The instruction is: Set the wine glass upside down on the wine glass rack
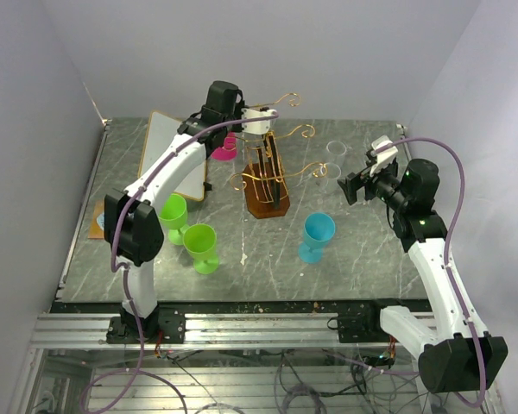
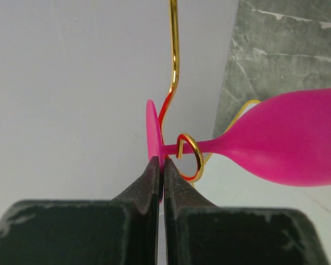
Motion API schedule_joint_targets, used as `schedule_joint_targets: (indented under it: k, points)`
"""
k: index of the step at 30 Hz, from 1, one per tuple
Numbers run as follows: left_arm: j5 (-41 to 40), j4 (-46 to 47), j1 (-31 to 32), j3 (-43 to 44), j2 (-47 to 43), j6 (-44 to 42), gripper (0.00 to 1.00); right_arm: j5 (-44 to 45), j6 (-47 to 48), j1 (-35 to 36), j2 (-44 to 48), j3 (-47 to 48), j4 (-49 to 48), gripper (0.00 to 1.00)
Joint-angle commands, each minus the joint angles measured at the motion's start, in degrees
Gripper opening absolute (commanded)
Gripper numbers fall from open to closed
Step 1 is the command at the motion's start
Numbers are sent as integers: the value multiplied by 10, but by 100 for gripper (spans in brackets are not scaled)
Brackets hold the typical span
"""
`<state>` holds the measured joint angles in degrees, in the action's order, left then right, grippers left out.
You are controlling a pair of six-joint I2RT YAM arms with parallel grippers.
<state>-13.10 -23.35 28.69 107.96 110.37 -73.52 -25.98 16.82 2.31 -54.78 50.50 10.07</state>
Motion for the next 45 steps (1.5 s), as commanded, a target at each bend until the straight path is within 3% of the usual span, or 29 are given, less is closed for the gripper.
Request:
schedule_joint_targets:
  k: [1, 13, 23, 45]
  points:
    - [-9, 6, -2, -25, -35, 8, 7, -6, 2, -5, 9, -7, -15, 94]
    - [-5, 3, -2, -48, -57, 21, 7, -11, 2, -8, 9, -9, -16, 94]
    - [57, -24, 0, -55, -68, 33, 9, -16, 1, -12, 9, -9, -16, 94]
    - [55, -33, 11, -72, -60, 23, 14, -27, 0, -20, 8, -8, -12, 94]
